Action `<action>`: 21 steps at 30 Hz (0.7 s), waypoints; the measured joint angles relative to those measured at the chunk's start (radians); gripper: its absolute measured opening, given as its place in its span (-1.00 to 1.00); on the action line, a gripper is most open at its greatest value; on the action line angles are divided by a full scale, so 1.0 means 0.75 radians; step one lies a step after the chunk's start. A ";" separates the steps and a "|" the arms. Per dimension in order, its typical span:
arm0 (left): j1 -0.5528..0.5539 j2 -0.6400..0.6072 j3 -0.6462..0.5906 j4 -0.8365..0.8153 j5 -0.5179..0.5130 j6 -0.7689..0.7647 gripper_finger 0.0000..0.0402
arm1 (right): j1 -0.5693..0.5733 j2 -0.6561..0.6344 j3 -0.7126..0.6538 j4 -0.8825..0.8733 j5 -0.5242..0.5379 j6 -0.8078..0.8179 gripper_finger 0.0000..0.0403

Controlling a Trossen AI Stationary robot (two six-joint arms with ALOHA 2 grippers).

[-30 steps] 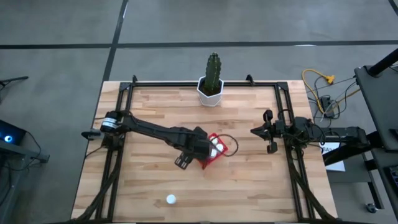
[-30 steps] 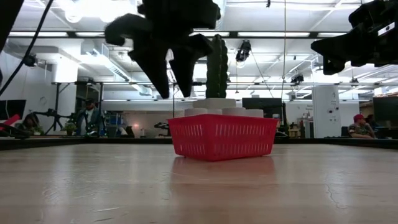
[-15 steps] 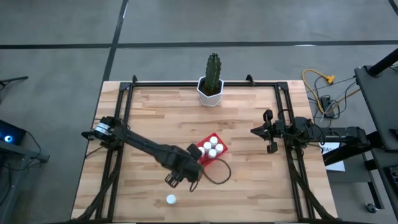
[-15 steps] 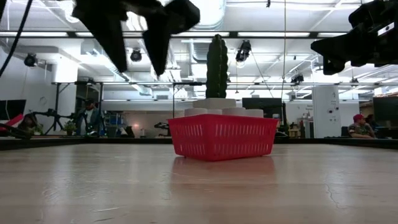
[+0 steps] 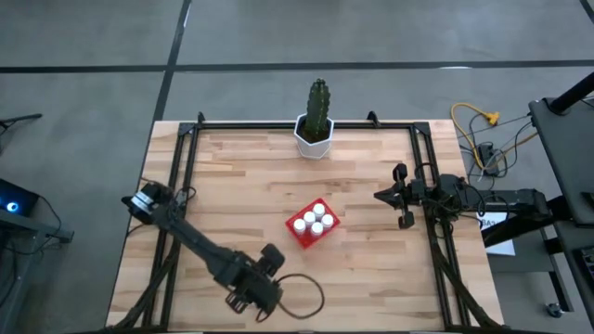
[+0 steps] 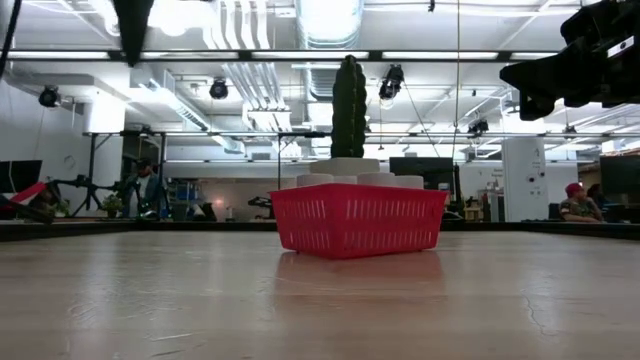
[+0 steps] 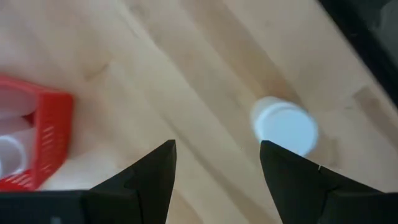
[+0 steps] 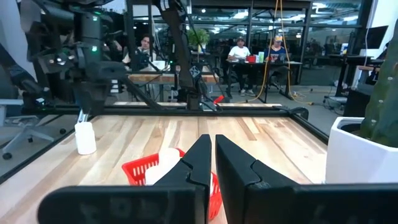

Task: Pick and place pill bottles into a basket
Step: Put the white pill bottle into the red bin

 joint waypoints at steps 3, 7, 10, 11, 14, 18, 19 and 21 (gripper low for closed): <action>-0.052 0.000 0.000 0.010 0.000 -0.054 0.07 | 0.000 0.000 0.000 0.000 0.000 0.001 -0.94; -0.113 0.002 0.000 0.044 -0.002 -0.105 0.07 | 0.000 0.000 0.000 0.000 0.000 0.002 -0.94; -0.146 0.002 -0.001 0.050 -0.002 -0.133 0.07 | 0.000 0.000 0.000 0.000 0.000 0.002 -0.94; -0.154 0.002 -0.003 0.059 -0.001 -0.150 0.07 | 0.000 0.000 0.000 -0.001 -0.001 0.002 -0.94; -0.169 0.002 -0.019 0.086 -0.002 -0.171 0.07 | 0.000 0.000 0.000 0.000 -0.001 0.001 -0.94; -0.175 0.005 -0.056 0.104 -0.002 -0.216 0.07 | 0.000 0.000 0.000 0.000 -0.001 0.001 -0.94; -0.175 0.005 -0.064 0.103 -0.002 -0.225 0.07 | 0.000 0.000 0.000 -0.001 -0.001 0.002 -0.94; -0.175 0.013 -0.070 0.102 -0.002 -0.226 0.07 | 0.000 0.000 0.000 0.000 -0.001 0.000 -0.94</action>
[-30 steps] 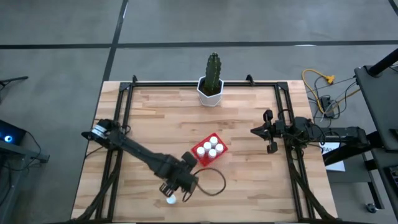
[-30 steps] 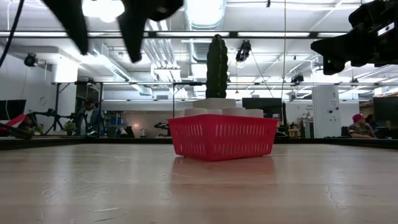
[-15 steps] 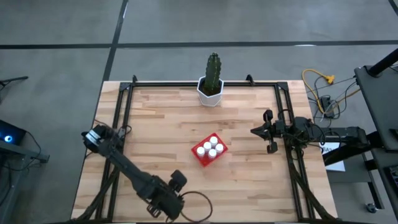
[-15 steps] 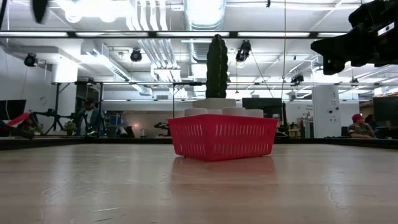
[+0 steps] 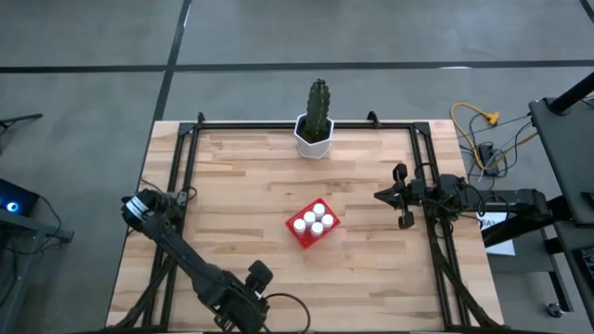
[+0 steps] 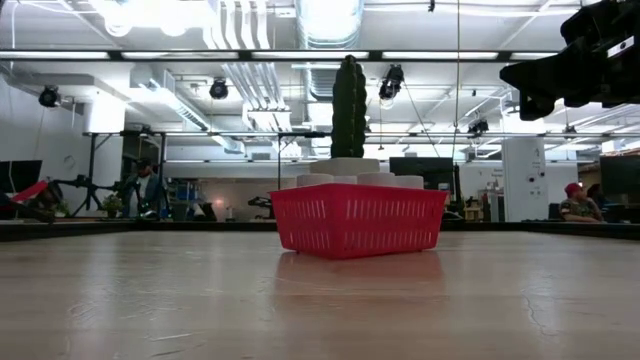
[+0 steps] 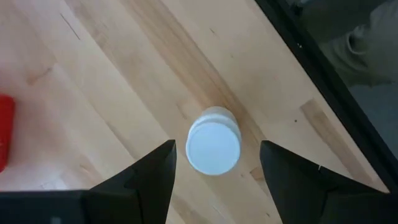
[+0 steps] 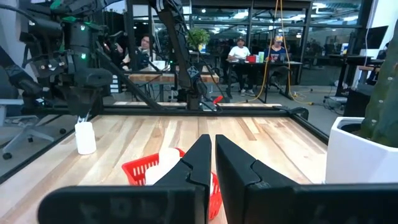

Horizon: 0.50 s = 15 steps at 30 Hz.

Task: Pick and place pill bottles into a basket
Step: Put the white pill bottle into the red bin

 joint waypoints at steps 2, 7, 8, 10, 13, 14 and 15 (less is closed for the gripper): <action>-0.002 0.015 0.000 0.002 0.000 0.001 0.07 | 0.000 0.000 0.000 0.000 0.000 0.002 -0.94; -0.004 0.041 -0.001 0.001 0.001 0.001 0.07 | 0.000 0.000 0.000 0.000 -0.001 0.003 -0.94; -0.004 0.043 -0.001 0.001 0.000 0.001 0.07 | 0.000 0.000 0.000 0.000 -0.001 0.002 -0.94; -0.002 0.043 -0.001 0.001 0.000 0.002 0.07 | 0.000 0.000 0.000 -0.001 -0.001 0.000 -0.94; 0.002 0.043 -0.002 0.002 0.000 0.002 0.07 | 0.000 0.000 0.000 -0.001 -0.001 0.001 -0.94; 0.003 0.043 -0.005 0.003 0.000 0.002 0.07 | 0.000 0.000 0.000 0.000 -0.001 0.000 -0.94; 0.005 0.043 -0.013 0.004 0.000 0.002 0.07 | 0.000 0.000 0.000 0.000 -0.001 0.001 -0.94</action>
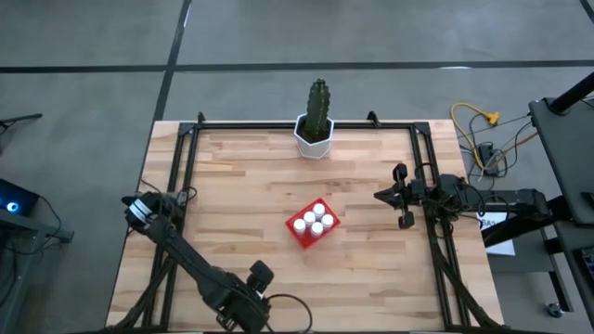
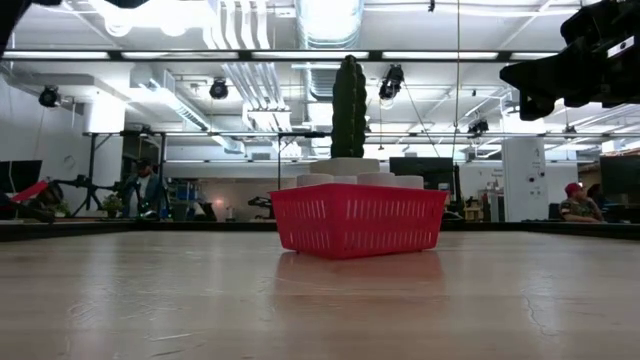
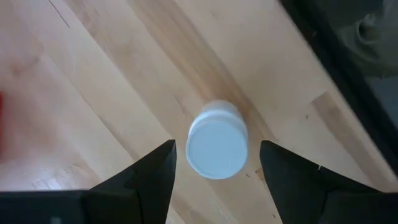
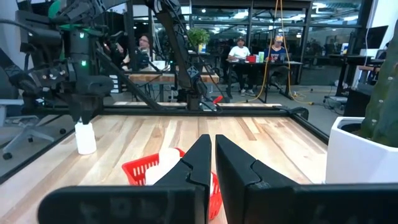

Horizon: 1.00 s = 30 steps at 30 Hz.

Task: Pick and place pill bottles into a basket
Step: Put the white pill bottle into the red bin

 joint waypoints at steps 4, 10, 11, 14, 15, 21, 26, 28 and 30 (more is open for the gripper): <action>0.007 0.000 -0.045 0.001 0.000 -0.002 0.07 | 0.000 0.000 0.000 0.000 0.000 -0.001 -0.94; 0.007 0.001 -0.074 0.066 0.001 -0.002 0.07 | 0.000 0.000 0.000 0.000 0.000 0.001 -0.94; 0.007 0.001 -0.074 0.083 0.000 -0.002 0.07 | 0.000 0.000 0.000 0.000 0.000 -0.001 -0.94; 0.007 0.001 -0.074 0.115 0.001 -0.001 0.07 | 0.000 0.001 0.000 0.000 0.000 0.001 -0.94; 0.007 0.002 -0.074 0.118 0.001 -0.002 0.07 | 0.000 0.001 0.000 0.000 0.000 0.001 -0.94; 0.007 0.064 -0.073 0.134 0.001 -0.001 0.07 | 0.000 0.001 0.000 0.000 -0.002 -0.001 -0.94; 0.011 0.070 -0.073 0.137 0.001 -0.001 0.07 | 0.000 0.001 0.000 0.000 -0.002 0.000 -0.94; 0.015 0.070 -0.073 0.137 0.001 -0.001 0.07 | 0.000 0.001 0.000 0.000 -0.002 0.000 -0.94; 0.016 0.071 -0.073 0.137 0.001 -0.001 0.07 | 0.000 0.001 0.000 0.000 -0.002 -0.001 -0.94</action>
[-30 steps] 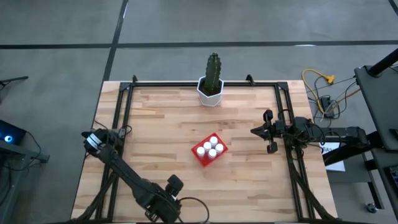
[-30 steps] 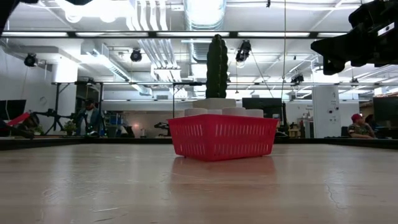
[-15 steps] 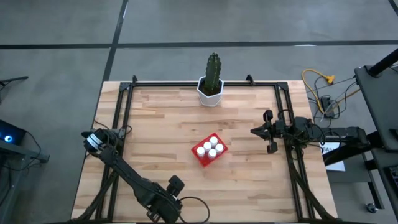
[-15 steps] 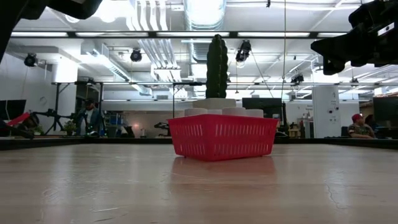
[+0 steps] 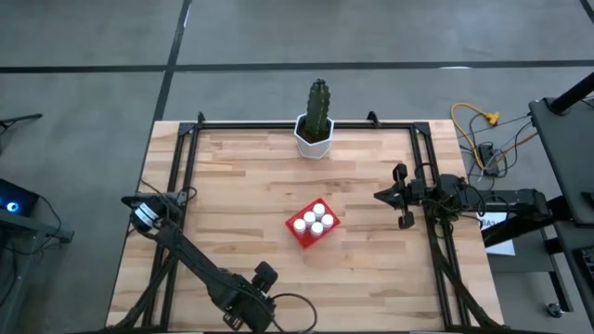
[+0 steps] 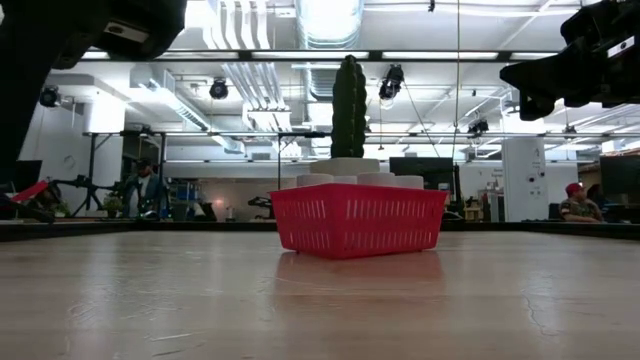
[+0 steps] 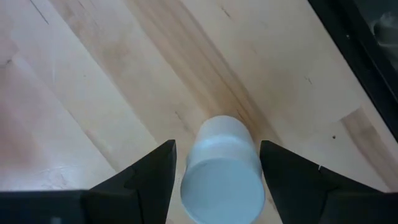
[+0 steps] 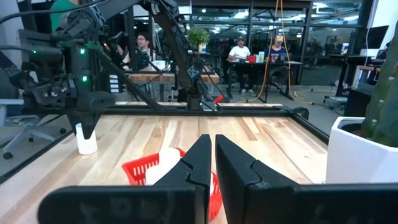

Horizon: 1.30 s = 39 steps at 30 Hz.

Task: Pick and place pill bottles into a basket
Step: Put the white pill bottle into the red bin

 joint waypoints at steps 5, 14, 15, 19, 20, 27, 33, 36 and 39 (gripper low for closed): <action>0.002 0.028 0.000 -0.001 -0.001 -0.001 0.07 | -0.001 0.000 0.000 0.000 0.002 0.000 -0.94; 0.007 0.028 0.000 0.001 0.000 0.001 0.07 | 0.000 0.000 0.000 0.000 0.003 0.001 -0.94; 0.007 0.028 0.000 0.001 0.000 0.001 0.07 | 0.000 0.000 0.000 0.000 0.003 0.002 -0.94; 0.008 0.028 0.000 0.001 0.000 0.001 -0.04 | -0.001 0.000 0.000 0.000 0.003 0.002 -0.94; 0.008 0.028 0.000 0.001 0.000 0.002 -0.08 | 0.000 0.000 0.000 0.000 0.003 0.002 -0.94; 0.010 0.028 0.000 0.002 0.001 0.008 -0.21 | 0.000 0.000 0.000 0.000 0.002 0.000 -0.94; 0.047 0.026 0.011 -0.003 0.003 0.017 -0.21 | 0.000 0.000 0.000 0.000 0.002 0.002 -0.94; 0.071 0.017 0.040 -0.003 0.003 0.076 -0.18 | 0.000 0.000 0.000 0.000 0.002 0.000 -0.94; 0.096 -0.003 0.070 -0.001 0.003 0.147 -0.17 | 0.000 0.000 0.000 0.000 0.002 0.000 -0.94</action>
